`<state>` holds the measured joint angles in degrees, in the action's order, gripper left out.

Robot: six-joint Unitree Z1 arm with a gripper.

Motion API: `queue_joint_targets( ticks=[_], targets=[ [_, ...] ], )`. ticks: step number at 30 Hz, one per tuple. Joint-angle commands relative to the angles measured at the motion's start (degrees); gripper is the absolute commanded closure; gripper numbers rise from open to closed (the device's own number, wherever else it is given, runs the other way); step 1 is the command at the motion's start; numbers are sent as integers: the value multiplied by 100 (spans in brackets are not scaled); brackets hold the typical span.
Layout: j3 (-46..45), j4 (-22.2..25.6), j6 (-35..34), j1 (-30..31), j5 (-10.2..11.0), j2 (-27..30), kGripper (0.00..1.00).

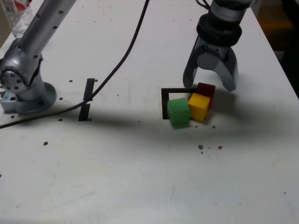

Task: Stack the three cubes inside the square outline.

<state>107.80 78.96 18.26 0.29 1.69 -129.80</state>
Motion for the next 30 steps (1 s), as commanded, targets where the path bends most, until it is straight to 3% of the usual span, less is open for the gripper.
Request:
queue_joint_targets(
  ticks=[1,12,17,30],
  targets=[
    [-34,-55,2,-11,-1,-26,13],
    [-203,-242,-22,-11,-15,-116,22],
    [-334,-543,-71,-11,-117,-119,52],
    [-305,-651,345,-11,-337,35,91]
  ],
)
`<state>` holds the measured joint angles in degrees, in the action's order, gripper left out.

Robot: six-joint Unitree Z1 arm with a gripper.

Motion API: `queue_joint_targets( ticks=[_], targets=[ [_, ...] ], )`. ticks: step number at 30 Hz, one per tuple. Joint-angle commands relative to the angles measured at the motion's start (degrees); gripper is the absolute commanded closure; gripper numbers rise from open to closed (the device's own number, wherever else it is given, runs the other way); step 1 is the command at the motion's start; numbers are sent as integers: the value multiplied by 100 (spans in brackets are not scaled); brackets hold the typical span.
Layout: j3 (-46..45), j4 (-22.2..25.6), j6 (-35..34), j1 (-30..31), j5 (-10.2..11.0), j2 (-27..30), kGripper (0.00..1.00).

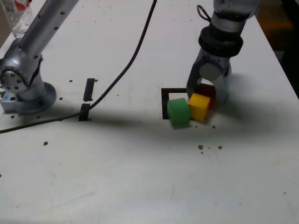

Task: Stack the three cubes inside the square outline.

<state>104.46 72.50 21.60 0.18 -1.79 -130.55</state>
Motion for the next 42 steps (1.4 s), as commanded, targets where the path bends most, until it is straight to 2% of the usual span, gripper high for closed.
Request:
queue_joint_targets(
  ticks=[1,7,13,25,28,33,42],
  targets=[
    [36,-3,11,-1,25,145,92],
    [64,21,11,-1,181,419,99],
    [47,58,4,-10,299,590,100],
    [-79,-44,-26,-133,480,444,100],
    [-147,-111,-33,-141,456,370,100],
    [-301,-125,-63,-139,290,333,100],
    [-872,-24,-173,31,86,751,100]
  ],
)
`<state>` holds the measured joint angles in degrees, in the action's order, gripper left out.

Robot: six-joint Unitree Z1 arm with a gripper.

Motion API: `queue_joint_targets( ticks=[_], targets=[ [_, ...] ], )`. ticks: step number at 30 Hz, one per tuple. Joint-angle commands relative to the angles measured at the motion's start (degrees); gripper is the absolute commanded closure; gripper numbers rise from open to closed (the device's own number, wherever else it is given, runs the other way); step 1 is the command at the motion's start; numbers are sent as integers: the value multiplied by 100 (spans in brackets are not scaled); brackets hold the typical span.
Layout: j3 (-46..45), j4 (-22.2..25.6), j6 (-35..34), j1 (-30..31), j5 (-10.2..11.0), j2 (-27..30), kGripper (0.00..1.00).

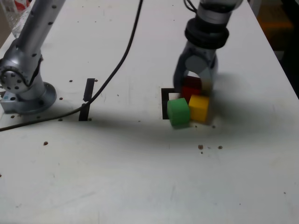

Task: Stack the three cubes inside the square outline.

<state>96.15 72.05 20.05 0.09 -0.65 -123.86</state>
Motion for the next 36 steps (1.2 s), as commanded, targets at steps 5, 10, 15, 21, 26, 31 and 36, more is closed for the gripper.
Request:
queue_joint_targets(
  ticks=[5,10,15,21,26,31,36],
  targets=[
    [-375,54,-142,264,-235,326,100],
    [-750,9,-267,554,-598,426,100],
    [-1052,-89,-331,814,-971,467,100],
    [-955,-95,-495,1004,-915,663,100],
    [-751,142,-693,843,-409,1039,100],
    [-593,417,-860,400,42,1426,100],
    [-726,147,-1050,199,21,1293,100]
  ],
)
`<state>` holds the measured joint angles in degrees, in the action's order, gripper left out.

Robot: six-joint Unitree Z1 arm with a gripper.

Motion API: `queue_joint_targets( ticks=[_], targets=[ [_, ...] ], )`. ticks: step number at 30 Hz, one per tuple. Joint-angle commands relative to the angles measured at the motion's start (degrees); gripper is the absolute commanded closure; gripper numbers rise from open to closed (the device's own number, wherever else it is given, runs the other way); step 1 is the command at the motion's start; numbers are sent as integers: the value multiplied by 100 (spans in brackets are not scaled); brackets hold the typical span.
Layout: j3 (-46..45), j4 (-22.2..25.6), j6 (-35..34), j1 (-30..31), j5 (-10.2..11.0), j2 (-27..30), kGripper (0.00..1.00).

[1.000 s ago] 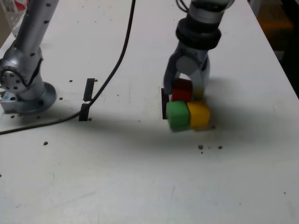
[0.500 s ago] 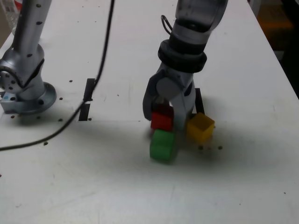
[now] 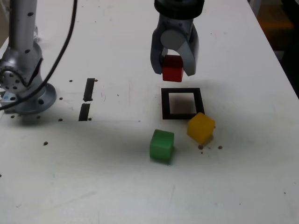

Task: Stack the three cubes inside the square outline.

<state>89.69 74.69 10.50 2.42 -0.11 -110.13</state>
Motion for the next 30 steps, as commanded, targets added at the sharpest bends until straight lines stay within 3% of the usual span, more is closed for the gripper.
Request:
queue_joint_targets(
  ticks=[1,7,15,30],
  targets=[
    [-143,-216,-178,-42,-61,-120,100],
    [-534,-895,-761,-35,-179,-277,100],
    [-648,-984,-1091,-31,-41,-312,96],
    [-1095,-1478,-1219,-31,-102,-446,80]
  ],
)
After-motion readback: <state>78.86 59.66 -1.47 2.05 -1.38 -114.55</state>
